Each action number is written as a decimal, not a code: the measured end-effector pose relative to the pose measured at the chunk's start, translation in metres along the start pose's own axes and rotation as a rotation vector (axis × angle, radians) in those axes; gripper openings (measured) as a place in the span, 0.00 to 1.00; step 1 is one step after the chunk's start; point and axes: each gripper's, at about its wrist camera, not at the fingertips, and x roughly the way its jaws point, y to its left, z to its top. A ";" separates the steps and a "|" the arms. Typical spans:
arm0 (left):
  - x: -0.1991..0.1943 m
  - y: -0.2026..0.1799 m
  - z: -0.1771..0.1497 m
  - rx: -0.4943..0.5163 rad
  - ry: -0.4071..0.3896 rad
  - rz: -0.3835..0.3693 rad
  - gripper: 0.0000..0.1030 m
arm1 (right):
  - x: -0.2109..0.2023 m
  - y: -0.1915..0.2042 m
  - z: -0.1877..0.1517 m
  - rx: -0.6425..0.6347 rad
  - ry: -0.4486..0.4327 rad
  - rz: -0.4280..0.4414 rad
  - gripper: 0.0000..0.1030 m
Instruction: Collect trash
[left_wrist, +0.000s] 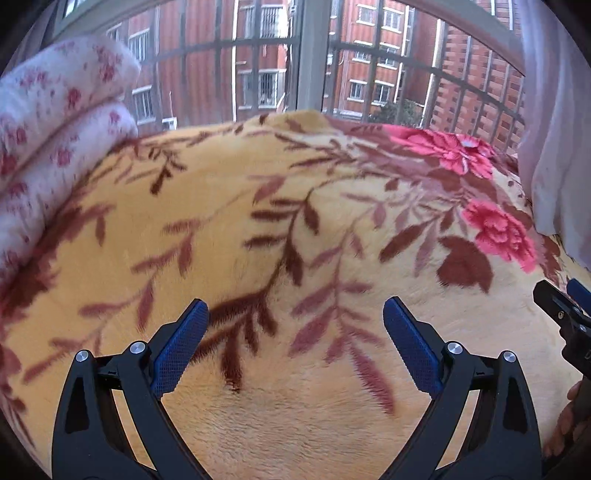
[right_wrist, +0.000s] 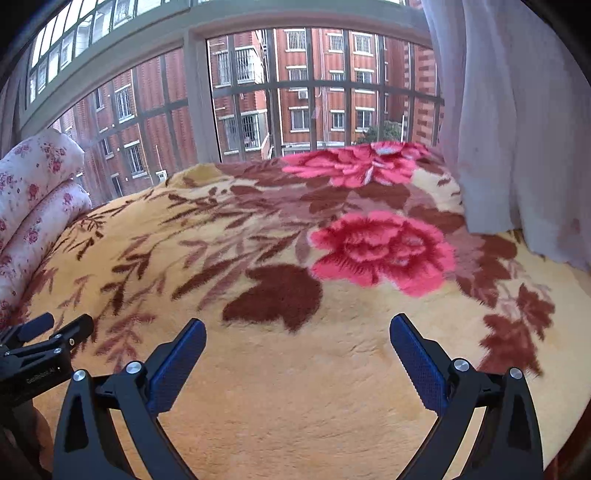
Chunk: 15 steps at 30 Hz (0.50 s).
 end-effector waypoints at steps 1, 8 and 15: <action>0.002 0.001 -0.001 -0.006 0.007 -0.002 0.90 | 0.002 0.000 -0.001 0.002 0.003 0.000 0.96; 0.006 -0.001 -0.005 0.008 0.009 -0.005 0.90 | 0.014 0.006 -0.014 -0.012 0.025 -0.012 0.96; 0.012 -0.009 -0.009 0.051 0.026 0.000 0.90 | 0.015 0.019 -0.020 -0.086 0.023 -0.025 0.96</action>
